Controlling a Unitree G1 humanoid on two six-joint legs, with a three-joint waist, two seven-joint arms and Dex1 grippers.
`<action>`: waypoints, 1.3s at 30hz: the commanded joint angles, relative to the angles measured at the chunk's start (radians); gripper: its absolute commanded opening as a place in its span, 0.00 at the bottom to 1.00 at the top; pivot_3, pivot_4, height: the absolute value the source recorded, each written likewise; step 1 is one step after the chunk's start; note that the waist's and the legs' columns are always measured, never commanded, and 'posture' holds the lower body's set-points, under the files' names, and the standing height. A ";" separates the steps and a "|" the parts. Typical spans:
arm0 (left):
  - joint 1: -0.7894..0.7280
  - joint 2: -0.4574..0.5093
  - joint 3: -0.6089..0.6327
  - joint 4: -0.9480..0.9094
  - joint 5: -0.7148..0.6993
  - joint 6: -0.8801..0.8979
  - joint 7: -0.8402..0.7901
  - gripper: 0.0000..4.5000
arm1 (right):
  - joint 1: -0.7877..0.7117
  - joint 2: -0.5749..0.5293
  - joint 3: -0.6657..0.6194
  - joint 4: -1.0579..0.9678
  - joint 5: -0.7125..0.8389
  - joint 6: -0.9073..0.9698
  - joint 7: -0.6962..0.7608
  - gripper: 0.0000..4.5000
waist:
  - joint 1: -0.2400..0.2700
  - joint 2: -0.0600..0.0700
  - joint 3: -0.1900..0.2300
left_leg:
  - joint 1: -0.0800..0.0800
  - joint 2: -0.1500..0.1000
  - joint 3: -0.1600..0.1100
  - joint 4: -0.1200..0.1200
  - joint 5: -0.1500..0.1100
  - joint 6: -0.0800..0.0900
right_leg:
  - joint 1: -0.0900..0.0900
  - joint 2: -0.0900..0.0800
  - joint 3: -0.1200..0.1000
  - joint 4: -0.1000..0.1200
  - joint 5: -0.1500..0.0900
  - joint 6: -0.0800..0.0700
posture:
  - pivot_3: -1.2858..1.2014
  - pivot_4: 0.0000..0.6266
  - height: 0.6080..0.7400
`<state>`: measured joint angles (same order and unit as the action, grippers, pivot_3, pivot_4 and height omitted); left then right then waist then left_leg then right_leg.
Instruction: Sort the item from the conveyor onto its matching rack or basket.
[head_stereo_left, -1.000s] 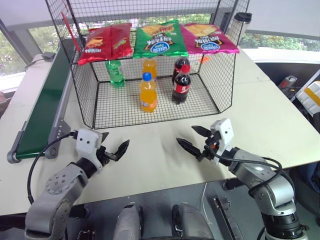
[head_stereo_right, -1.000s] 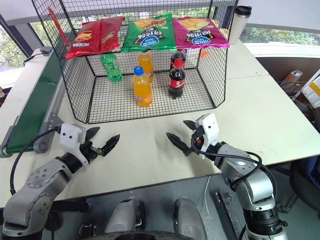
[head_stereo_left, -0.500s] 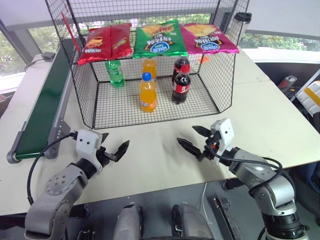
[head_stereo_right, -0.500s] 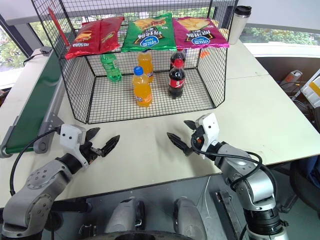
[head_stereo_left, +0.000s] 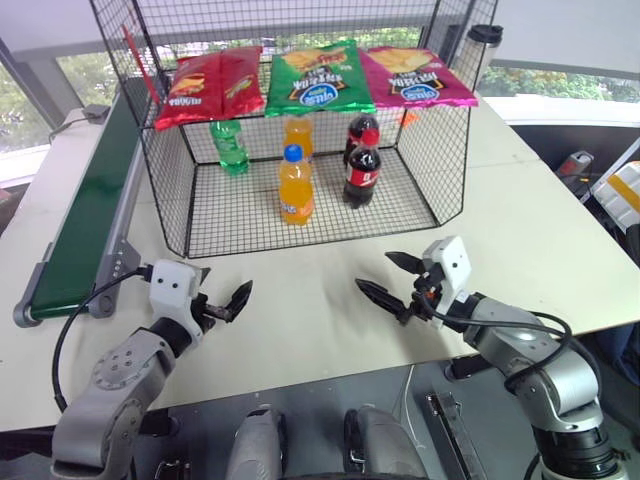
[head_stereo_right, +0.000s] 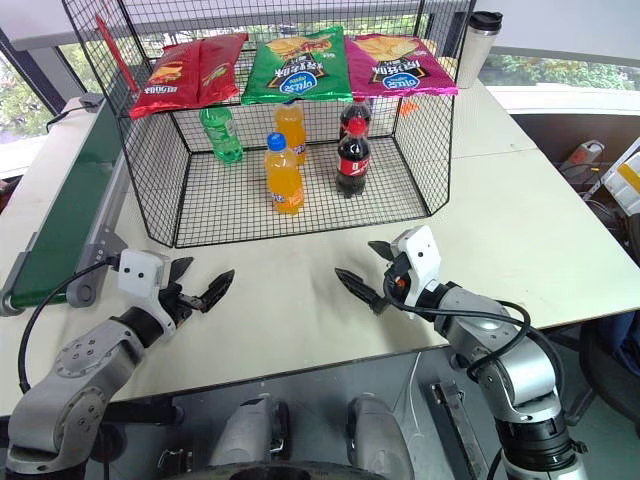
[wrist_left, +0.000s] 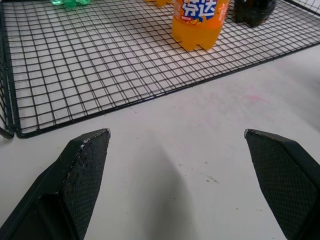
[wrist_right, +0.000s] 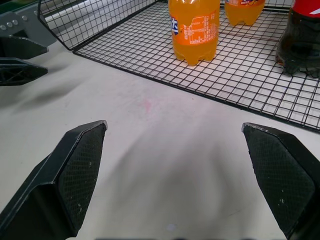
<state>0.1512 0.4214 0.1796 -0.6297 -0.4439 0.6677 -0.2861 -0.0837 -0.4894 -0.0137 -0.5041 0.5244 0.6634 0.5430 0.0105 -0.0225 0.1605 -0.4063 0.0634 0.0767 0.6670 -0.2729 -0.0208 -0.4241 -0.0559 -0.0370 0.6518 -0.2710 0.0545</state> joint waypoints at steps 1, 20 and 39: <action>-0.003 0.001 0.005 -0.021 0.002 -0.011 -0.002 0.99 | 0.000 -0.008 -0.017 -0.039 0.012 -0.017 0.012 1.00 | 0.000 0.000 0.000 | 0.000 0.000 0.000 0.000 0.000 0.000 | 0.000 0.000 0.000 0.000 0.000 0.000 | 0.52 0.24 1.00; -0.011 0.003 -0.010 -0.025 0.033 0.012 0.023 0.99 | 0.047 -0.076 -0.009 -0.071 0.037 -0.074 0.164 1.00 | 0.000 0.000 0.000 | 0.000 0.000 0.000 0.000 0.000 0.000 | 0.000 0.000 0.000 0.000 0.000 0.000 | 0.52 0.24 1.00; -0.002 -0.006 -0.003 -0.047 0.042 -0.004 0.021 0.99 | -0.078 -0.083 0.059 -0.063 0.007 -0.141 0.194 1.00 | 0.001 0.000 0.000 | 0.000 0.000 0.000 0.000 0.000 0.000 | 0.000 0.000 0.001 -0.001 0.000 -0.001 | 0.52 0.24 1.00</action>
<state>0.1482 0.4174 0.1702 -0.6340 -0.4039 0.6705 -0.2714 -0.1454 -0.5798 0.0538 -0.5537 0.5309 0.5351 0.7431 0.0115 -0.0226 0.1606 -0.4064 0.0633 0.0772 0.6670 -0.2729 -0.0208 -0.4242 -0.0563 -0.0363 0.6510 -0.2711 0.0540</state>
